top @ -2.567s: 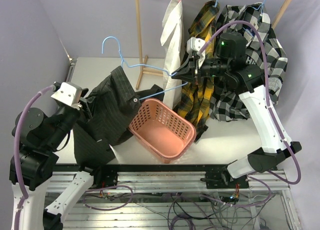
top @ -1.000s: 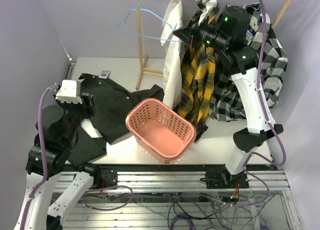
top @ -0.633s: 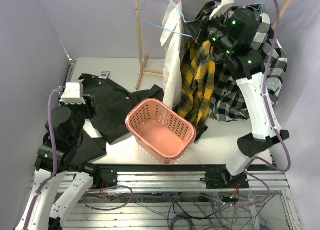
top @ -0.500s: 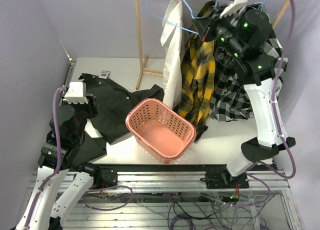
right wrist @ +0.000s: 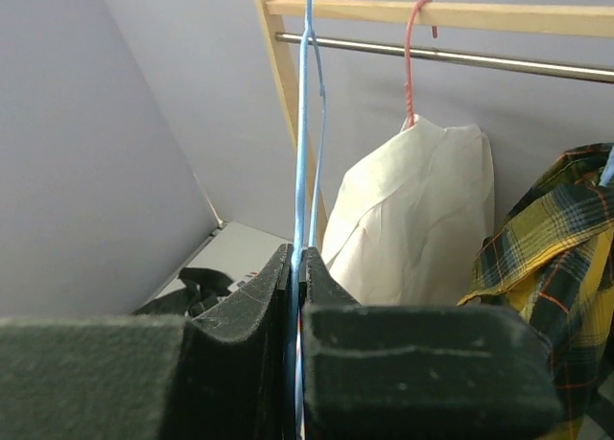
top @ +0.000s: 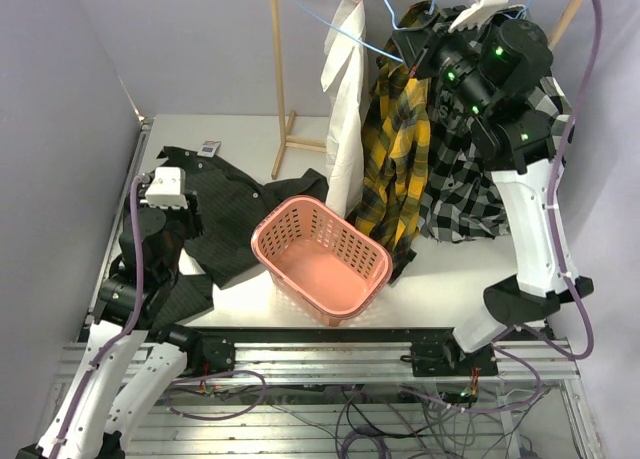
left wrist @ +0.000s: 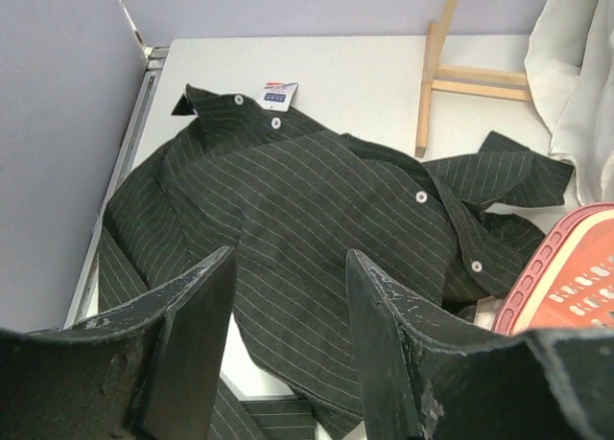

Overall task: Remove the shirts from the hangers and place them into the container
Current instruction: Place the hanger at the clothesline.

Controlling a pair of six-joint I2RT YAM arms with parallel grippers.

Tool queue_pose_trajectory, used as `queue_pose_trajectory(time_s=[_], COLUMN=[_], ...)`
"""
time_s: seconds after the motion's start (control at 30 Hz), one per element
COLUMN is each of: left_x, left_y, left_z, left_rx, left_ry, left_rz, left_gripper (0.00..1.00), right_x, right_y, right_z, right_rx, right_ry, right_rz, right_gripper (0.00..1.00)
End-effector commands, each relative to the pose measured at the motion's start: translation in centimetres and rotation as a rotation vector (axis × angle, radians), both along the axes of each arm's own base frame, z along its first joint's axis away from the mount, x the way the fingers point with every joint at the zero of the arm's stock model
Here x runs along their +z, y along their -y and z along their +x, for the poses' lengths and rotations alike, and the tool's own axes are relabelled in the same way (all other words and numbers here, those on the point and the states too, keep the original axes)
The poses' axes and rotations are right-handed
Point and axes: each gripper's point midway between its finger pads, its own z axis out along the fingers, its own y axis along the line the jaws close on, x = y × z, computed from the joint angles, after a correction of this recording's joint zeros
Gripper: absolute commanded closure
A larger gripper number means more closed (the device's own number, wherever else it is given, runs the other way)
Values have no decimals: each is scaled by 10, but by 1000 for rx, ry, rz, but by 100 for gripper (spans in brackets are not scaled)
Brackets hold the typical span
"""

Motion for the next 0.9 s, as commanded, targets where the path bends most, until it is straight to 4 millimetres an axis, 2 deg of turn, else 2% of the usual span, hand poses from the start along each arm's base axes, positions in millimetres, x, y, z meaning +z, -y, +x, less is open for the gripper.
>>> queue_pose_trajectory(time_s=[0.0,0.23,0.53,0.67,0.87], left_x=[10,5,-5,-7,-10], left_y=[-4,2,9,10,10], left_z=[2,3,7,8,10], left_rx=[35,19,-8,-9,-9], left_ry=[63,91,78,70,55], left_rz=[-38,-99,-115,-110,-102], left_gripper=[40,41,41,40,39], right_x=[3,-8,-16,-23,-34], right_y=[-5,-18,-27,-37,-53], right_z=[19,50,68,70,56], right_rx=[-15,-24,-16,29,139], right_ry=[8,-9,-16,-33,-59], right_rz=[32,48,62,64,51], right_gripper=[100,100,100,100,100])
